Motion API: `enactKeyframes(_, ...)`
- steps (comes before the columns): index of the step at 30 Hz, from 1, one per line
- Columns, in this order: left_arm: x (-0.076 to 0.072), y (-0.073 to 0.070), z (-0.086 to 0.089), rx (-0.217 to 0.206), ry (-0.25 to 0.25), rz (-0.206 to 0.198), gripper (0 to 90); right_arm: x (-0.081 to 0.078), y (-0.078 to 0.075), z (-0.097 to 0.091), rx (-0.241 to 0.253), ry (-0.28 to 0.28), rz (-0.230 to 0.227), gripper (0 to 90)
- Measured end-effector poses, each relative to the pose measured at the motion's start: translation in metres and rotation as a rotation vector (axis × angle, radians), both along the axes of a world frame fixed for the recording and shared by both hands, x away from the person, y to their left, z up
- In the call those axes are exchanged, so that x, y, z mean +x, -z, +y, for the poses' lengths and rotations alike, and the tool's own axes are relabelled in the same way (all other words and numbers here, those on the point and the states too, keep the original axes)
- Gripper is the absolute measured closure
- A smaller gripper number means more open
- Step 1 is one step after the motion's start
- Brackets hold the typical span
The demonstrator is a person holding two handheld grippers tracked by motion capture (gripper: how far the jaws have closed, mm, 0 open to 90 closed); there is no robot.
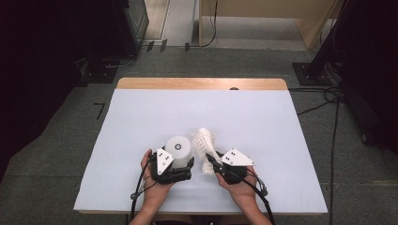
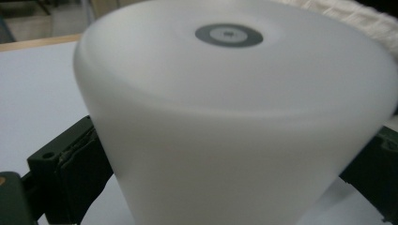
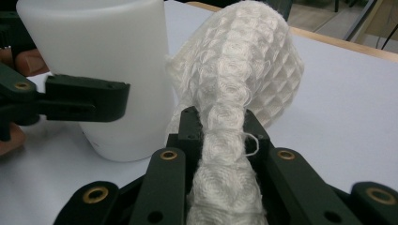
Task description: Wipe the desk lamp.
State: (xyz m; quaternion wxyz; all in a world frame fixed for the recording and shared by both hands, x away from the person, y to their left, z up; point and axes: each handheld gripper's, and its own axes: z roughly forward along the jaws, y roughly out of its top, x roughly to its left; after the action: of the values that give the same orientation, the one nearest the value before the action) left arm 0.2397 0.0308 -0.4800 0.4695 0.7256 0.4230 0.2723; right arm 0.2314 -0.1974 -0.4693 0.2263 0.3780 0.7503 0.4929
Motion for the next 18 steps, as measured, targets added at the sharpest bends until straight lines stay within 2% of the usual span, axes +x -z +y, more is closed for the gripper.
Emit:
enactKeyframes(3, -0.002, 0.002, -0.002, 0.027, -0.038, -0.015, 3.4, 0.000, 0.001, 0.001, -0.003, -0.001, -0.001, 75.7)
enactKeyframes(5, -0.002, 0.002, -0.001, 0.021, -0.028, -0.021, 7.7, 0.000, 0.001, 0.001, -0.004, -0.001, -0.002, 75.7)
enactKeyframes(10, 0.001, -0.001, 0.004, 0.022, 0.025, -0.009, 8.3, -0.001, 0.001, 0.002, -0.005, -0.003, -0.002, 75.7)
enactKeyframes(12, 0.001, -0.004, 0.008, -0.016, 0.068, -0.012, 8.3, -0.001, 0.001, 0.003, -0.007, -0.007, -0.003, 75.7)
enactKeyframes(15, 0.002, -0.012, 0.016, -0.115, 0.126, -0.017, 8.4, -0.001, 0.002, 0.006, -0.012, -0.016, 0.005, 75.7)
enactKeyframes(18, 0.003, -0.019, 0.021, -0.153, 0.173, -0.019, 8.4, -0.002, 0.004, 0.009, -0.023, -0.023, 0.005, 75.7)
